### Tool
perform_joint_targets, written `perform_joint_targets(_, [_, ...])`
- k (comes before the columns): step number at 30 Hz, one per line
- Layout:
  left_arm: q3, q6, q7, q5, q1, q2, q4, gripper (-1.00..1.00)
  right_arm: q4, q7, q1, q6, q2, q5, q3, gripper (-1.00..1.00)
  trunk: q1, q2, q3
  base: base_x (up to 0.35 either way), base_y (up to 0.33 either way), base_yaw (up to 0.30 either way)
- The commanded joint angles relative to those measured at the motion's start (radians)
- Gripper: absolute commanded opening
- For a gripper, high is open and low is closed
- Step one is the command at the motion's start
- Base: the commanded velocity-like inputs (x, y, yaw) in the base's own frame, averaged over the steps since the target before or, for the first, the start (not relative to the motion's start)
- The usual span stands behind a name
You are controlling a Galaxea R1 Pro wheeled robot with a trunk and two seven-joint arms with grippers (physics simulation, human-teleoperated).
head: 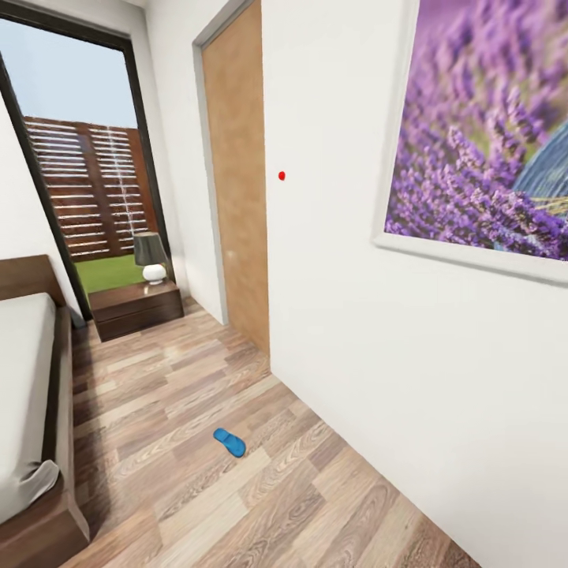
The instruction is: In the bedroom, move the book from the bed onto either nightstand, and place the two sandals side by side next to the bed.
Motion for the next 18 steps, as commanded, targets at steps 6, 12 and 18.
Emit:
perform_joint_targets(6, [0.0,-0.016,-0.001,0.0,0.0,0.001,0.001,1.0,0.0,0.0,0.0,0.0,0.0,0.0,0.0,1.0,0.0,0.0,-0.001,0.001,0.056,-0.23])
perform_joint_targets(12, [0.0,-0.02,-0.001,0.0,0.0,0.0,0.001,1.0,0.0,0.0,0.0,0.0,0.0,0.0,0.0,1.0,0.0,0.0,-0.001,0.0,0.057,-0.09])
perform_joint_targets(18, [0.0,-0.022,-0.001,0.0,0.0,0.0,0.001,1.0,0.0,0.0,0.0,0.0,0.0,0.0,0.0,1.0,0.0,0.0,-0.001,0.0,0.019,-0.03])
